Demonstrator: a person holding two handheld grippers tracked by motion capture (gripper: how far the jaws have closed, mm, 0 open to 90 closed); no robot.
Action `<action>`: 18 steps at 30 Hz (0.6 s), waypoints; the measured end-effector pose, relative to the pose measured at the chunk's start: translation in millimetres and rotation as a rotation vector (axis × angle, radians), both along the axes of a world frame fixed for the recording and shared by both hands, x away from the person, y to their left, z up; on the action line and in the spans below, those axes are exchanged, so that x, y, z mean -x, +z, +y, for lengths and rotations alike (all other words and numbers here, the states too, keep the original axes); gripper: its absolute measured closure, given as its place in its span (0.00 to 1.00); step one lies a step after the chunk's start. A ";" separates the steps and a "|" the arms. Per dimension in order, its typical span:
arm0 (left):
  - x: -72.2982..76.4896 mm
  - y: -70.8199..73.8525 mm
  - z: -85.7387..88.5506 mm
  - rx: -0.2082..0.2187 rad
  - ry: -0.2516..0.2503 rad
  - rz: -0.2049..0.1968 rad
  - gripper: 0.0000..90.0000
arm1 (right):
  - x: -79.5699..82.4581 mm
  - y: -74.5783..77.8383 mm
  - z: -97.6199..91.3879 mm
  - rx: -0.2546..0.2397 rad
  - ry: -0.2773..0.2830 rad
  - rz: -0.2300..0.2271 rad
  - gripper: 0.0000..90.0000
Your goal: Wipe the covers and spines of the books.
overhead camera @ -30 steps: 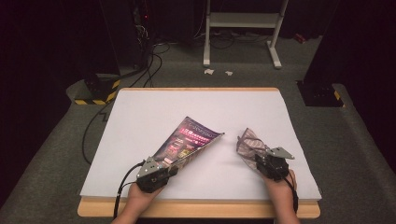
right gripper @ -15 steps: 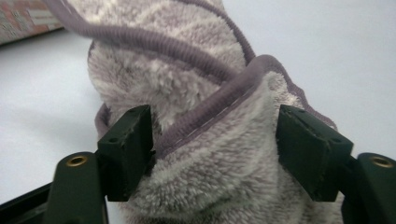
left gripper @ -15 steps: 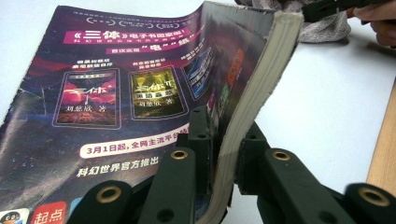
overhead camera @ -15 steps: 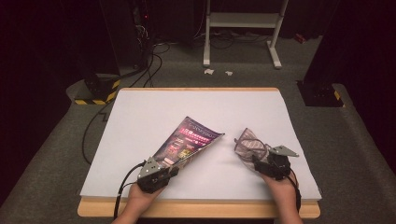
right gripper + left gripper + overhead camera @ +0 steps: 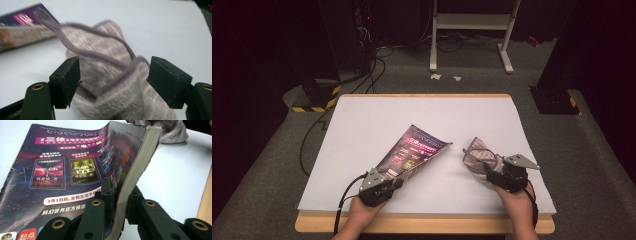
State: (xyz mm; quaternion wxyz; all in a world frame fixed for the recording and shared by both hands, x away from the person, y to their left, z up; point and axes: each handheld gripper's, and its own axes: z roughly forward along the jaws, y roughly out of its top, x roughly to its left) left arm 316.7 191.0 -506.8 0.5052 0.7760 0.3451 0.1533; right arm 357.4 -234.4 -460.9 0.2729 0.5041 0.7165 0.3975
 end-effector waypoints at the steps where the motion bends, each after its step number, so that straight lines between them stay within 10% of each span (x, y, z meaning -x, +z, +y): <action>1: 0.2 0.6 -0.1 -0.003 0.003 0.001 0.89 | 1.6 2.5 2.2 -0.001 0.000 -0.015 0.30; 9: 2.5 5.5 -6.7 0.001 0.031 0.013 0.89 | 20.0 24.6 51.8 -0.001 0.139 -0.089 0.35; 18: 8.0 6.4 -35.4 -0.059 -0.028 -0.017 0.84 | 20.0 -6.4 119.1 0.004 0.310 -0.017 0.41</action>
